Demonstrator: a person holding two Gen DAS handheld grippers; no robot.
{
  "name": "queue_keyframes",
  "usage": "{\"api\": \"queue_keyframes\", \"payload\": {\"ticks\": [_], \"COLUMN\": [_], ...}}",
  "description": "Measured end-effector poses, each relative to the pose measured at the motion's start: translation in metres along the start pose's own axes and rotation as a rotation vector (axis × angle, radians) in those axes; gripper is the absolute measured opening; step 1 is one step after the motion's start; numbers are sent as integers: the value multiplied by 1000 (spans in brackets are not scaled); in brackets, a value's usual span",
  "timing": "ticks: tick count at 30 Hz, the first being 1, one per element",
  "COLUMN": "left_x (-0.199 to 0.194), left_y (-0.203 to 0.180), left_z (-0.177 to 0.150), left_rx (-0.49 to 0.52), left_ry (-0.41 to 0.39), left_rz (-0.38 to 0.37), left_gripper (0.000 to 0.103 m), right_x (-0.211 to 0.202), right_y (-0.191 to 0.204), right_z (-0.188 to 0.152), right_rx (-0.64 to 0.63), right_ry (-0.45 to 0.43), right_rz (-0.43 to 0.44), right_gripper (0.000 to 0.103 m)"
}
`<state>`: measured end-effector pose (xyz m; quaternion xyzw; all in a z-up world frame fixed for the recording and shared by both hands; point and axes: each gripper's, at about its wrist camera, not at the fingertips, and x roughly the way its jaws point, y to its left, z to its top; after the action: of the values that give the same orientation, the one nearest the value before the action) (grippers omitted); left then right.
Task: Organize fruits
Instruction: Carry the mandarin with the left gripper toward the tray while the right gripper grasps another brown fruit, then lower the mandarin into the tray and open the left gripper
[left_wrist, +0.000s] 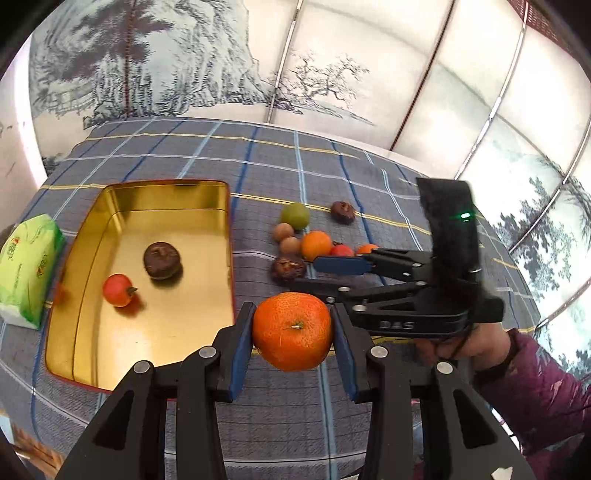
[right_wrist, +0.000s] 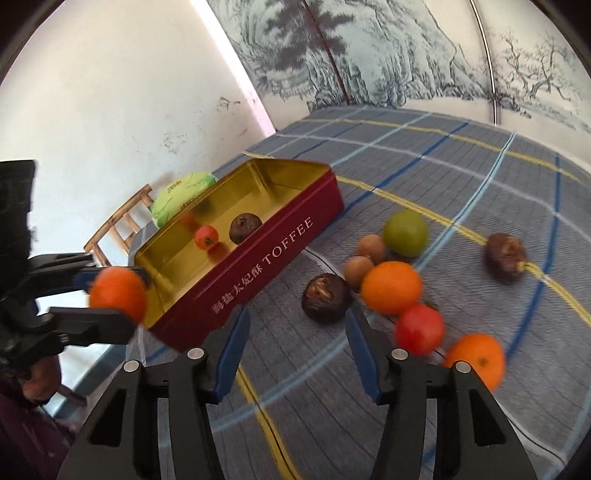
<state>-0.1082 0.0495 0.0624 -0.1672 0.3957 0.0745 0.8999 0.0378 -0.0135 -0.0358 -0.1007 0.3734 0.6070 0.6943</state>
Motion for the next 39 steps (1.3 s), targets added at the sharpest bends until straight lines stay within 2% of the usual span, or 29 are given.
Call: {"api": "queue_keyframes", "payload": {"ticks": [10,13,17,21,28,39], "left_x": [-8,-9,-13,-15,-8,9], "left_y": [23,31,38,47,56,73], "left_z": [-4,-5,-4,-3,-4,-11], "left_rx": [-51,-68,-78,-84,-84,-89], "left_ry": [-13,-13,-22,-34,-22,12], "left_rz": [-4,-1,12,38,74,136], "left_gripper": [36,36,36,36,36,37], "right_x": [36,43,38,22,5,6], "right_y": [4,10,18,30,16,13], "right_z": [18,18,14,-5,-24,-25], "right_rx": [5,-33,-77,-141,-61,-28], "right_ry": [65,82,75,71,30,26], "right_rz": [-143,-182,-233,-259,-227,-205], "right_gripper": [50,38,37,37,37,37]}}
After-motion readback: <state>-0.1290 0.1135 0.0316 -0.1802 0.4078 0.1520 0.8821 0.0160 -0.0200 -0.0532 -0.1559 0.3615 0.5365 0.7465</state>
